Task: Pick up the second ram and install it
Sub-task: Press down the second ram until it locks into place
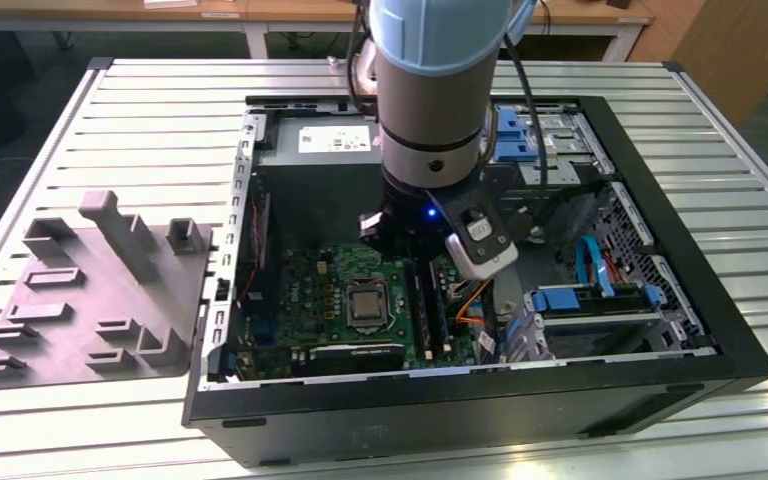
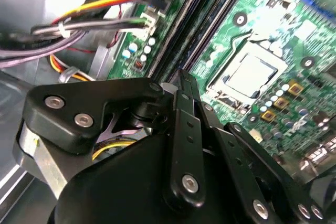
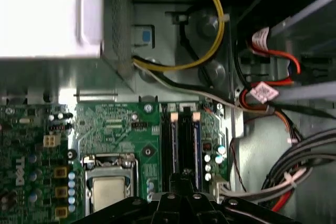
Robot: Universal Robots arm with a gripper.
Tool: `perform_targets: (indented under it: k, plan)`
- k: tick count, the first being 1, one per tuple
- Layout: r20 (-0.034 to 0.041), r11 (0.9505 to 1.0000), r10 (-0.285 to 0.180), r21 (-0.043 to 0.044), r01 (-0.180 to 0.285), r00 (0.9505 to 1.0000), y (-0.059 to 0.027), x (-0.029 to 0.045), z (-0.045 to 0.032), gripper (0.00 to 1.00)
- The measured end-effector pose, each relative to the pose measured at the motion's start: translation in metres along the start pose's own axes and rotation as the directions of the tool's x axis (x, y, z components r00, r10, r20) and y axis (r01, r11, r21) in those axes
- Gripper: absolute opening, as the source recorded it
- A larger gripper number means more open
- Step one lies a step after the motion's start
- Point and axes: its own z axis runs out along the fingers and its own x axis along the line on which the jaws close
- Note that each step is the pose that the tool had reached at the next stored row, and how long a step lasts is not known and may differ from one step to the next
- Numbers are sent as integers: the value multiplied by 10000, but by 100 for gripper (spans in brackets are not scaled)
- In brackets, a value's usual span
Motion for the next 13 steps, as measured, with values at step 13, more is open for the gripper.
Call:
perform_targets:
  k: [13]
  plan:
    - [0, 10000, 4, 0, -4, 10000, -281, -13, -19, 10]
